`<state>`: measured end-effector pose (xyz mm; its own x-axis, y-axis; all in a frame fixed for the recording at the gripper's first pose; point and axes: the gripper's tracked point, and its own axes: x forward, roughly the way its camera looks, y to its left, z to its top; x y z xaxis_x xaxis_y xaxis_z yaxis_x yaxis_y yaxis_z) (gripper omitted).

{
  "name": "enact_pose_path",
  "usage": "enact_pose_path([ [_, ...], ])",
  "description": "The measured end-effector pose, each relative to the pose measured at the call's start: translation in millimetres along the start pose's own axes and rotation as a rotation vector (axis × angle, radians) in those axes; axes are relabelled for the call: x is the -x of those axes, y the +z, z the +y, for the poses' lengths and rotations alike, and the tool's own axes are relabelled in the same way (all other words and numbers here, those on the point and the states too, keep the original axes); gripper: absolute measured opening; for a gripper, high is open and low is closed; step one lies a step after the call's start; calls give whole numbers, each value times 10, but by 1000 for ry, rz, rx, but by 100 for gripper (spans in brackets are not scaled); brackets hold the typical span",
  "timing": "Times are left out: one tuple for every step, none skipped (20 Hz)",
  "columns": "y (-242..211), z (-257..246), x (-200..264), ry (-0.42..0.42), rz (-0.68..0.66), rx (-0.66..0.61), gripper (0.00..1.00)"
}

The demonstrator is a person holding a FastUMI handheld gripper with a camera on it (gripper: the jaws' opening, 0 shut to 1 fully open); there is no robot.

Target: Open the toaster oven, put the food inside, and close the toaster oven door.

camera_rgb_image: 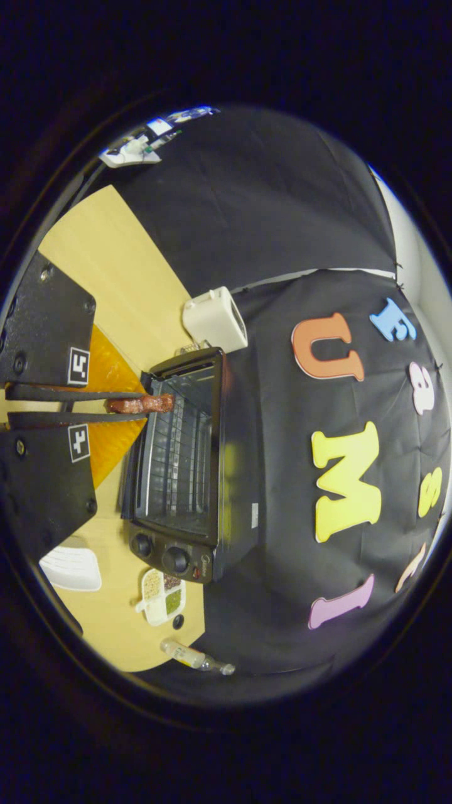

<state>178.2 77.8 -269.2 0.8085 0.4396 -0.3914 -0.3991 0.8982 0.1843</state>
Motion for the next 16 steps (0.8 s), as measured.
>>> enact_pose_path([
  [-7,-24,-117,2,-21,-28,10],
  [-9,-69,-244,0,-37,-57,10],
  [-18,-113,-352,1,-53,-89,10],
  [-2,-148,-456,5,-73,-122,10],
  [18,-170,-543,12,-95,-159,10],
  [59,-190,-627,26,-122,-192,10],
  [97,-217,-693,38,-145,-233,10],
  [164,-233,-776,49,-166,-269,10],
  [194,-284,-857,54,-172,-297,10],
  [239,-331,-926,48,-182,-335,10],
  [263,-385,-998,33,-185,-369,10],
  [268,-437,-1068,21,-183,-397,10],
  [258,-486,-1138,11,-177,-422,10],
  [233,-526,-1196,3,-172,-449,10],
  [208,-566,-1249,-6,-165,-478,9],
  [157,-605,-1292,-18,-154,-499,9],
])
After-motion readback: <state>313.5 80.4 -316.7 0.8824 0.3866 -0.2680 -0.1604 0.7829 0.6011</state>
